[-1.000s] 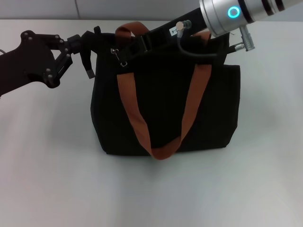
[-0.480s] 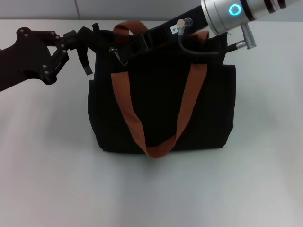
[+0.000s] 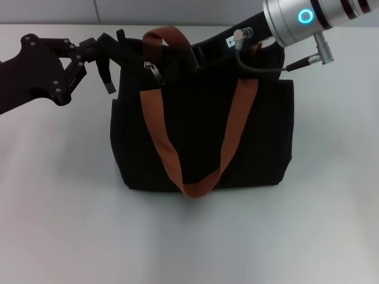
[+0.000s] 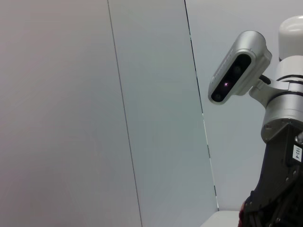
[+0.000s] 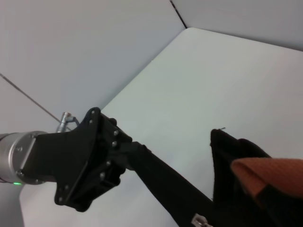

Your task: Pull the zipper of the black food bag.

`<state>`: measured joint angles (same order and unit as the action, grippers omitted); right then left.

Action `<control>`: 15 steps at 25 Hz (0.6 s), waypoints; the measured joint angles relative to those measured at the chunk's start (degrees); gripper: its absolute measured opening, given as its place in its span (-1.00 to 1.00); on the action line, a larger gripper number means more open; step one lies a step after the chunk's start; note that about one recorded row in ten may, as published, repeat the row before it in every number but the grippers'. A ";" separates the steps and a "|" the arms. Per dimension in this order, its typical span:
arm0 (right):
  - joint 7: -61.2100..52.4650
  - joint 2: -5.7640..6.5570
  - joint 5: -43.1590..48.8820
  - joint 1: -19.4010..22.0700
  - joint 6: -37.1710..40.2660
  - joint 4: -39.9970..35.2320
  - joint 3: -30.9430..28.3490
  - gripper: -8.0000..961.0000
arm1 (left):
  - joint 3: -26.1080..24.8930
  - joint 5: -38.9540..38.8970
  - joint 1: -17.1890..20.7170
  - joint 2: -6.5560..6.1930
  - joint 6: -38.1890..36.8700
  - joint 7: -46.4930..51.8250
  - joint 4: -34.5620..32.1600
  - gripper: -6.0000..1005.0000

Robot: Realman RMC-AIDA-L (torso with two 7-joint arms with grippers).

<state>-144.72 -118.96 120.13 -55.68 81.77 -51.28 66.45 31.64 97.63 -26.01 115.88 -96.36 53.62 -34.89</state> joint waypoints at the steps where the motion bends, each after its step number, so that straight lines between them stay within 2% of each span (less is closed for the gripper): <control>1: -0.15 0.01 0.30 0.22 0.00 -0.22 -0.01 -0.98 | 0.00 0.00 0.00 0.01 0.05 0.00 0.06 -0.97; 14: 2.84 -0.08 -4.88 1.94 0.14 -0.55 -1.50 -0.94 | 0.00 -0.01 0.07 0.22 -0.14 0.03 0.09 -0.97; 15: 2.92 -0.09 -5.09 1.79 0.11 -0.15 -1.34 -0.86 | 0.00 -0.01 0.08 0.22 -0.17 0.14 0.09 -0.97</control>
<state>-141.80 -119.05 115.04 -53.89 81.88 -51.44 65.11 31.64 97.62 -25.93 116.10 -96.53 53.75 -34.80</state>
